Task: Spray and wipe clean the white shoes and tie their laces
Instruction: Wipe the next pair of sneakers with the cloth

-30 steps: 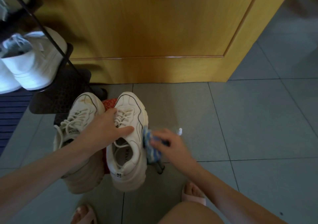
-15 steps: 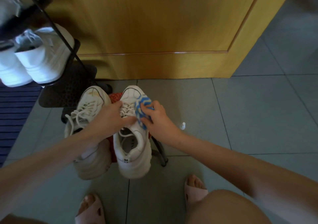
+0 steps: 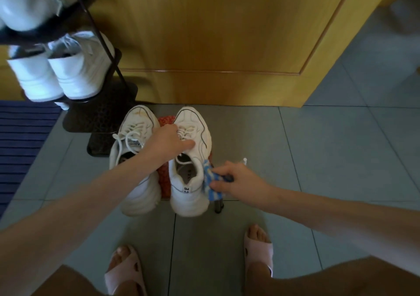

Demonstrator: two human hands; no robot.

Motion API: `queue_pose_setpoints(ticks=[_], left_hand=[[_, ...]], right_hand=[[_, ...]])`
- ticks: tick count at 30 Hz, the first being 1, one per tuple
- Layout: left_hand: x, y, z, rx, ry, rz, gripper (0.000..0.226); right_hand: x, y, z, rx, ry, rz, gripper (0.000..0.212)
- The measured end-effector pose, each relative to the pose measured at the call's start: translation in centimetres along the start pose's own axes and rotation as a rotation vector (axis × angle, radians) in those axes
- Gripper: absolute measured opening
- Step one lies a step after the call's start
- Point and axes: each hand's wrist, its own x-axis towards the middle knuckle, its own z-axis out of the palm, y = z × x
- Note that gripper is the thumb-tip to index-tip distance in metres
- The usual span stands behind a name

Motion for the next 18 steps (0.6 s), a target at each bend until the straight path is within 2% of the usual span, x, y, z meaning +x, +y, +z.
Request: queue_pose_setpoints(ticks=[1, 3, 4, 6, 10, 13, 18], left_hand=[[0.1, 0.0, 0.0, -0.003, -0.013, 0.002, 0.052], [0.4, -0.2, 0.1, 0.005, -0.02, 0.009, 0.031], [0.6, -0.3, 0.2, 0.007, -0.014, 0.006, 0.028], [0.9, -0.5, 0.4, 0.015, -0.006, 0.003, 0.04], [1.2, -0.6, 0.6, 0.006, 0.03, 0.014, 0.045], [1.2, -0.6, 0.7, -0.011, 0.038, 0.027, 0.048], [1.2, -0.5, 0.8, -0.009, 0.048, 0.024, 0.046]], right_hand=[[-0.4, -0.1, -0.2, 0.069, 0.015, 0.014, 0.015], [0.2, -0.4, -0.8, 0.15, 0.191, 0.029, 0.017], [1.1, -0.5, -1.2, 0.151, 0.316, 0.038, 0.019], [3.3, -0.5, -1.3, 0.13, 0.485, 0.051, 0.022], [4.9, 0.8, 2.4, 0.107, 0.479, 0.096, 0.031], [3.3, 1.4, 4.6, 0.218, 0.57, 0.07, 0.032], [0.2, 1.1, 6.9, 0.321, 0.556, 0.041, 0.027]])
